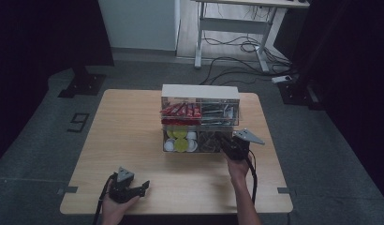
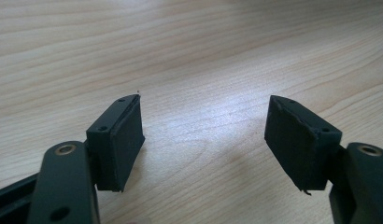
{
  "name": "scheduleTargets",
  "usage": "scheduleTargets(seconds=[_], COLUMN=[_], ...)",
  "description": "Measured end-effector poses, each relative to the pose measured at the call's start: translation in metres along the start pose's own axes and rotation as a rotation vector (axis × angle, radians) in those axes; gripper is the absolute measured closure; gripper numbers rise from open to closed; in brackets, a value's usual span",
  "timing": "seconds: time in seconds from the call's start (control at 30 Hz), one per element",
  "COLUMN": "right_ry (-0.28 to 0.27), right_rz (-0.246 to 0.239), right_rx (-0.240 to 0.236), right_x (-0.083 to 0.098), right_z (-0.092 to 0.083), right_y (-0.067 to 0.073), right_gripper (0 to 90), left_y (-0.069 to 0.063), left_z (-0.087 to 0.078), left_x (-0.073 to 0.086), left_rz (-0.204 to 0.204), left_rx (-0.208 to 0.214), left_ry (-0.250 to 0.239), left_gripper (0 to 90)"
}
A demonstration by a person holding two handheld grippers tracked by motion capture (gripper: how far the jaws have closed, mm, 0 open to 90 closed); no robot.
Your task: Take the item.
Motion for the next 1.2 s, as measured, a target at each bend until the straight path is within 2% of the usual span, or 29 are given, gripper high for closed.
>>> scheduleTargets(seconds=[0.17,0.2,0.43,0.63,0.8,1.17,1.2], right_ry=[-0.001,-0.001,0.001,-0.001,-0.001,-0.010,-0.011], right_rz=[0.006,0.008,0.004,0.006,0.008,0.024,0.026], right_rx=[-0.009,-0.010,-0.011,-0.013,-0.012,-0.022,-0.024], right_x=[0.000,0.000,0.000,0.000,0.000,0.001,0.001], right_z=[-0.002,-0.002,-0.003,-0.002,-0.002,-0.003,-0.004], right_y=[-0.002,-0.003,-0.003,-0.004,-0.004,-0.006,-0.006], right_gripper=[88.0,87.9,87.9,87.9,87.9,88.0,87.9], left_y=[-0.005,-0.008,-0.015,-0.021,-0.032,-0.047,-0.050], left_z=[0.000,-0.002,-0.005,-0.005,-0.002,0.002,0.002], left_x=[-0.002,-0.004,-0.014,-0.029,-0.043,-0.067,-0.071], left_rz=[-0.003,0.007,0.014,0.035,0.057,0.063,0.065], left_rx=[-0.007,-0.008,-0.010,-0.009,-0.002,0.000,-0.011], left_ry=[-0.012,-0.018,-0.052,-0.078,-0.092,-0.116,-0.125], left_gripper=[28.2,28.2,28.2,28.2,28.2,28.2,28.1])
Point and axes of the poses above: each handheld gripper's, and its own axes: z roughly forward along the jaws, x roughly out of its underside, y roughly to its left, the point moved 2 cm from there along z, roughly forward along the jaws, and after that the axes turned 3 degrees about -x, right-handed, at the moved point
